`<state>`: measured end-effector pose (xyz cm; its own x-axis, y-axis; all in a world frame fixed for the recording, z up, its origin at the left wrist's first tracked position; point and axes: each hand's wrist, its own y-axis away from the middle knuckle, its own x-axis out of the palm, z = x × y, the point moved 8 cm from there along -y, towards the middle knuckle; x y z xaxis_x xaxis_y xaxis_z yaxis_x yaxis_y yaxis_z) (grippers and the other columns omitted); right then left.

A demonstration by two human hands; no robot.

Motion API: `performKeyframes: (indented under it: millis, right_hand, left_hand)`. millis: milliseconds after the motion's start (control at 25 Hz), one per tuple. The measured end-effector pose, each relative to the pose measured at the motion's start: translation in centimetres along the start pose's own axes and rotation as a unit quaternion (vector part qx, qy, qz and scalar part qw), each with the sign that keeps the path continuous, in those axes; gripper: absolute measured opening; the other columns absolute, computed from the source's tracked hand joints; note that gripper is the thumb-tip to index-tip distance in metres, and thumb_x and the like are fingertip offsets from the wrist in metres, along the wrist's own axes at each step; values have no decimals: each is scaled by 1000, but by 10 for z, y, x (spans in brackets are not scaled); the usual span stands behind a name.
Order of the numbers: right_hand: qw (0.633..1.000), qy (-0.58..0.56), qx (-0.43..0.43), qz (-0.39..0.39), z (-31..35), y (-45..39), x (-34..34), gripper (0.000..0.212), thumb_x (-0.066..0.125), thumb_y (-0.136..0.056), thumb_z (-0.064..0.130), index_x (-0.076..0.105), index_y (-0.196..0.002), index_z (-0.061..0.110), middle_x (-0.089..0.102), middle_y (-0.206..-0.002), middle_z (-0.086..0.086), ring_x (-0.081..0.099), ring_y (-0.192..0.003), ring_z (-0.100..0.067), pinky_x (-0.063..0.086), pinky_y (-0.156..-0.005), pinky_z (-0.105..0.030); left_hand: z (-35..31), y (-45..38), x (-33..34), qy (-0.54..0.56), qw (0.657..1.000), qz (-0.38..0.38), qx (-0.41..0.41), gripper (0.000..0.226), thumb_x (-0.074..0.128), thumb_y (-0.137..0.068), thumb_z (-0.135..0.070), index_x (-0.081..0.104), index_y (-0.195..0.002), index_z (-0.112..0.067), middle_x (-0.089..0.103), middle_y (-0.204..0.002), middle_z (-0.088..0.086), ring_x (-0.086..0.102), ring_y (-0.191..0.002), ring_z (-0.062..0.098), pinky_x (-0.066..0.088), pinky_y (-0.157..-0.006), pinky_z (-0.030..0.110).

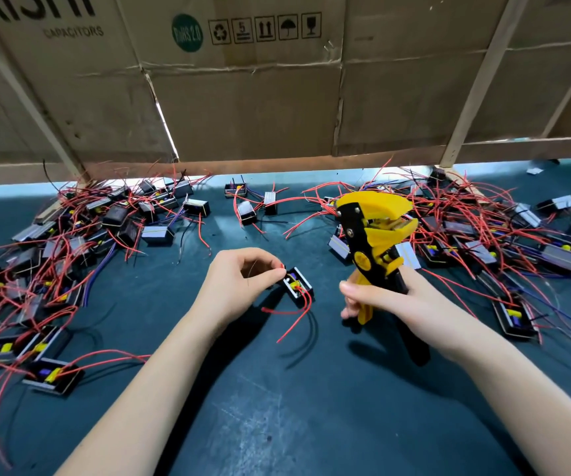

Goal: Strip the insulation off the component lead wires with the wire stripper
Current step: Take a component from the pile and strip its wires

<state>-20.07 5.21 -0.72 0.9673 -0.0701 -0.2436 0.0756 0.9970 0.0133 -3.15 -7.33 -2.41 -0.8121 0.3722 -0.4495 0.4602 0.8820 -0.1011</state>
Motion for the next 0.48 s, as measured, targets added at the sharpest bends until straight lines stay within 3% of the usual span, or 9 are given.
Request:
performKeyframes:
  millis: [120,200,320,480]
  right_hand:
    - [992,79,-38,-87,1,-3,-12,51,73,-73,56,56,-68,8,56,-58,-3,55,-60,-21,45,-65,-36]
    - [948,241,-87,-192,8,-1,-30,46,73,-77,49,46,-60,16,44,-51,7,38,-52,-10,32,-54,-26]
    - [881,387,-100,-254,14,1,-41,41,71,-78,49,46,-64,19,50,-61,7,47,-61,-19,34,-59,-33]
    - [802,517,-32,-298,3,-7,-48,53,55,-79,67,48,-75,14,61,-79,-4,60,-82,-32,39,-74,-40]
  left_hand:
    - [-10,1,6,130,991,16,5,12,56,-95,-1,57,-85,-8,72,-91,13,66,-71,7,50,-73,18]
    - [-13,3,14,272,961,41,-34,11,45,-100,-4,48,-90,-9,72,-93,16,70,-71,19,55,-66,23]
    - [-19,8,25,320,944,55,-63,15,43,-100,-7,49,-86,-10,69,-78,15,60,-50,20,50,-49,24]
    - [-26,13,33,322,942,68,-70,13,50,-96,-8,54,-84,-7,71,-71,14,53,-43,17,45,-43,23]
